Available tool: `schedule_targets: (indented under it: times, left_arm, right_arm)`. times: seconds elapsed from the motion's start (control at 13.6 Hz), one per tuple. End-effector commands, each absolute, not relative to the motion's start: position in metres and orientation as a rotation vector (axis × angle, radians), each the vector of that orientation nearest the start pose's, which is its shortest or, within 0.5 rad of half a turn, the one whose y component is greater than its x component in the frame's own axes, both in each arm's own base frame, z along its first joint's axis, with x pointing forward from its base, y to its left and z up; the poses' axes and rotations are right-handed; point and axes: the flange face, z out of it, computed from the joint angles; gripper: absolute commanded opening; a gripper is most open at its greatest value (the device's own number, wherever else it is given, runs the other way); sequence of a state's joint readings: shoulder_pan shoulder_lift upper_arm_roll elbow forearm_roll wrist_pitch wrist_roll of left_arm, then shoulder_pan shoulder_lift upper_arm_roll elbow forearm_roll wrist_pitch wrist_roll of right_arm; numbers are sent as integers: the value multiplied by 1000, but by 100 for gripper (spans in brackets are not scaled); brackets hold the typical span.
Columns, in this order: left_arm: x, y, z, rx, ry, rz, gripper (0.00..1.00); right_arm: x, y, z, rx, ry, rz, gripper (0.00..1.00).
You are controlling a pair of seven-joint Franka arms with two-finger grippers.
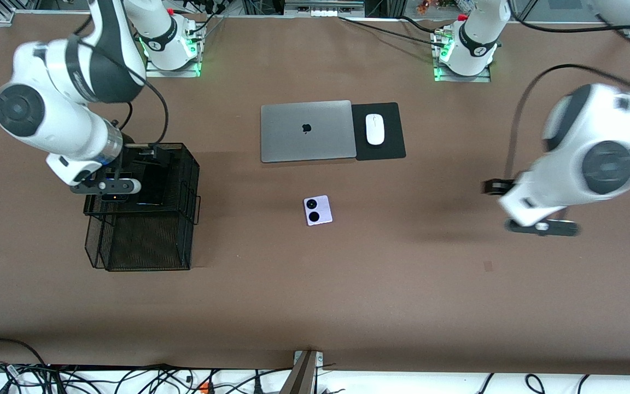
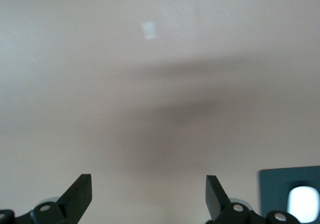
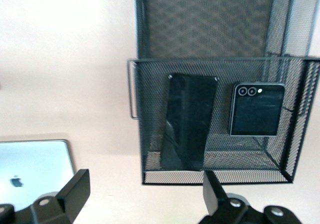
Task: Place phones with both arms
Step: 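Reach the right gripper to the lilac phone while the left gripper returns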
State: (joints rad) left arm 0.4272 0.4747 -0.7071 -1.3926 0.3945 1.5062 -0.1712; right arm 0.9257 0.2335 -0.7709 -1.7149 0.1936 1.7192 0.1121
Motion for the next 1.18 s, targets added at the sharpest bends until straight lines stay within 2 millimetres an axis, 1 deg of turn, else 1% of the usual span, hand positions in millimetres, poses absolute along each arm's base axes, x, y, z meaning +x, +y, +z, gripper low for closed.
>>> schedule_targets:
  times: [0.0, 0.07, 0.15, 0.22, 0.29, 0.37, 0.44, 0.52, 0.59, 0.66, 0.81, 0.88, 0.96, 1.03, 1.11]
  left_arm:
    - [644, -26, 530, -2985, 343, 235, 100]
    - [642, -8, 538, -2986, 375, 247, 100]
    - [643, 4, 547, -2987, 429, 234, 100]
    - [644, 14, 562, -2988, 466, 195, 100]
    - [644, 21, 570, -2987, 487, 182, 100]
    - [644, 27, 571, -2993, 470, 188, 100]
    - [643, 26, 570, -2992, 459, 191, 100]
    - [642, 25, 570, -2999, 463, 195, 100]
    - [639, 28, 573, -3004, 442, 193, 100]
    - [639, 34, 573, -3013, 423, 192, 100]
    - [637, 46, 566, -3045, 356, 223, 100]
    - [634, 50, 563, -3089, 293, 231, 100]
    - [630, 59, 562, -3129, 233, 193, 100]
    - [624, 64, 567, -3151, 188, 108, 100]
    - [615, 60, 566, -3140, 178, 54, 100]
  right_arm:
    - [582, 180, 497, -3121, 101, 202, 100]
    - [579, 201, 498, -3122, 149, 195, 100]
    - [573, 228, 488, -3130, 179, 202, 100]
    - [570, 258, 482, -3137, 200, 186, 100]
    - [572, 285, 477, -3141, 203, 143, 100]
    - [572, 314, 466, -3145, 242, 124, 100]
    - [572, 348, 456, -3129, 301, 107, 100]
    - [574, 376, 445, -3123, 360, 68, 100]
    - [576, 401, 434, -3114, 407, 29, 100]
    - [574, 424, 424, -3099, 441, 9, 100]
    - [564, 464, 401, -3074, 430, -17, 100]
    - [558, 478, 393, -3066, 395, -39, 100]
    - [555, 490, 384, -3060, 357, -69, 100]
    - [549, 504, 372, -3061, 312, -98, 100]
    - [543, 516, 361, -3063, 271, -129, 100]
